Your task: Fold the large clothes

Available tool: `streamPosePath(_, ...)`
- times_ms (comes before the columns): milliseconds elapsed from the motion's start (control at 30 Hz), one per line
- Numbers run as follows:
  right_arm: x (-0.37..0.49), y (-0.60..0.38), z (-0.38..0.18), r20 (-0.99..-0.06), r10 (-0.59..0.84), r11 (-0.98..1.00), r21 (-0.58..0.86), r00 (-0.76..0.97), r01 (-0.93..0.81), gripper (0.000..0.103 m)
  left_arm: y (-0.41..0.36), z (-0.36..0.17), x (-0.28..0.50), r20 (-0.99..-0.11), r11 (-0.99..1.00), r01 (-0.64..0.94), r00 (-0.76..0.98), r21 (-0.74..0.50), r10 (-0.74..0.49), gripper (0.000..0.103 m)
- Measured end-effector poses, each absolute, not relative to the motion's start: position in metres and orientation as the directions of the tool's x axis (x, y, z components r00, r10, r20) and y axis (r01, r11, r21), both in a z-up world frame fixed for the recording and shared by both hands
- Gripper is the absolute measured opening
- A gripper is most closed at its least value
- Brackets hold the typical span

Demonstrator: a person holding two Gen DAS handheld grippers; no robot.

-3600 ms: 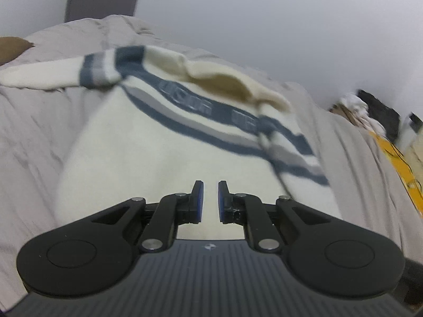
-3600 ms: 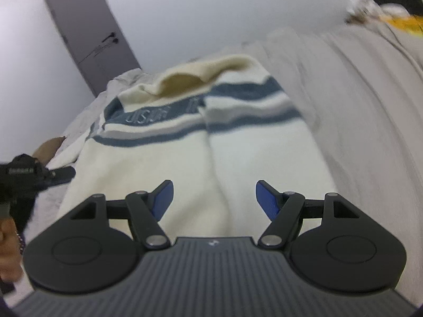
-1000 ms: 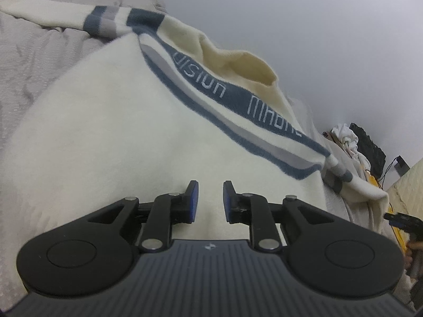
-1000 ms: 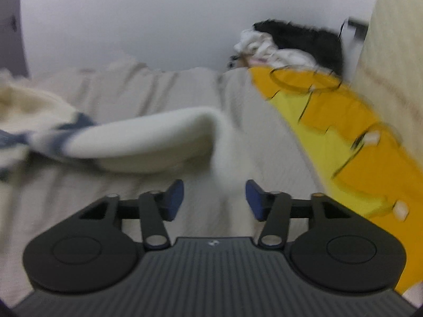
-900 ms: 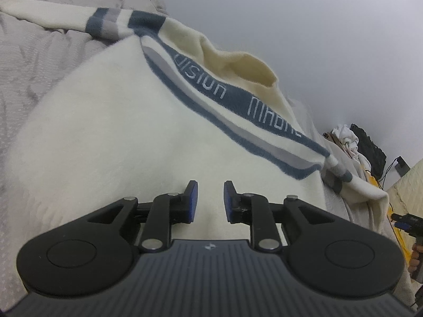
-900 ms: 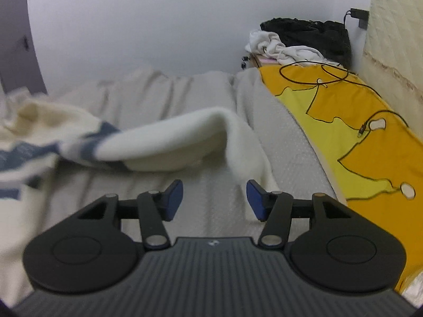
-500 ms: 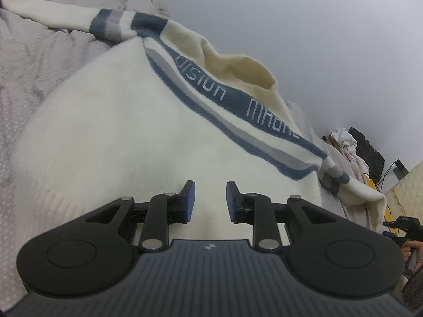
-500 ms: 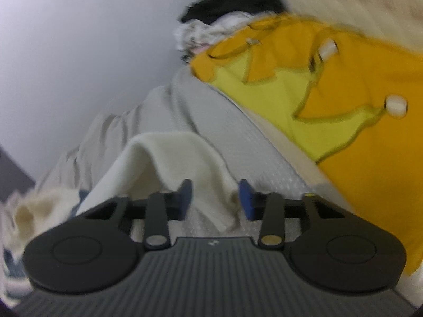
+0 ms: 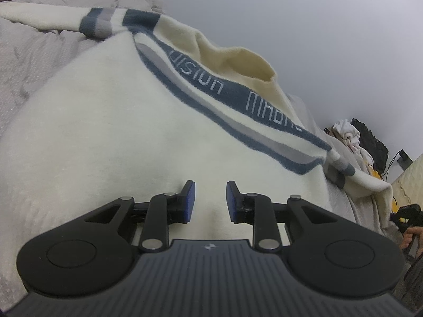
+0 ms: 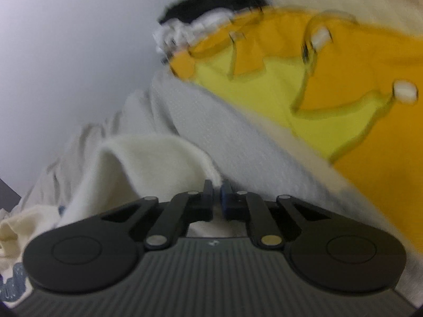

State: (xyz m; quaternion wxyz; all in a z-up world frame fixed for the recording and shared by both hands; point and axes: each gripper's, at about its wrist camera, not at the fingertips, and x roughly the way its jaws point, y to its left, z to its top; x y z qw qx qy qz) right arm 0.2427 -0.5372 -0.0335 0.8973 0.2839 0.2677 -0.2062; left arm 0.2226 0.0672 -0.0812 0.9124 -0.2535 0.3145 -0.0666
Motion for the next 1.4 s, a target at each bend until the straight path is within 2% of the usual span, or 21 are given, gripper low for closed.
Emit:
streamPosePath(67,0.245,-0.538,-0.019,-0.598,-0.264,0.773,0.338,0.757,0.537,0.008,0.067,-0.081,0.223,-0.54,0.863,-0.038,0.794,-0.503,-0.28,0.03)
streamPosePath(300,0.251,-0.575,0.063,-0.502,-0.354,0.734,0.374,0.789,0.567,0.007,0.064,-0.076,0.22,-0.546,0.884,-0.014,0.791,-0.467,-0.276,0.03)
streamPosePath(467,0.26,-0.571,0.122,-0.372,-0.355,0.794,0.364,0.858,0.487,0.007,0.069,-0.075,0.219,-0.539,0.874,-0.027,0.797,-0.485,-0.274,0.03)
streamPosePath(567,0.27,-0.569,0.138,-0.328,-0.363,0.816,0.339,0.872,0.467,0.007,0.072,-0.072,0.217,-0.531,0.877,-0.029,0.805,-0.479,-0.264,0.03)
streamPosePath(700,0.277,-0.58,0.11,-0.365,-0.41,0.81,0.275,0.836,0.517,0.007,0.075,-0.069,0.215,-0.53,0.877,-0.037,0.809,-0.478,-0.255,0.03)
streamPosePath(933,0.264,-0.599,0.01,-0.531,-0.442,0.771,0.188,0.723,0.609,0.007,0.082,-0.065,0.214,-0.561,0.899,-0.06,0.798,-0.434,-0.218,0.03)
streamPosePath(1067,0.255,-0.591,-0.02,-0.519,-0.461,0.787,0.136,0.72,0.601,0.007,0.091,-0.057,0.209,-0.557,0.902,-0.076,0.808,-0.426,-0.195,0.03)
streamPosePath(1267,0.253,-0.574,-0.01,-0.492,-0.471,0.793,0.126,0.732,0.596,0.012,0.102,-0.047,0.202,-0.552,0.9,-0.109,0.818,-0.422,-0.16,0.03)
streamPosePath(1333,0.251,-0.564,-0.003,-0.48,-0.47,0.811,0.097,0.741,0.577,0.025,0.103,-0.045,0.201,-0.558,0.907,-0.113,0.817,-0.407,-0.148,0.033)
streamPosePath(1400,0.244,-0.555,0.003,-0.482,-0.451,0.815,0.121,0.751,0.567,0.066,0.104,-0.045,0.199,-0.559,0.909,-0.116,0.817,-0.401,-0.142,0.034)
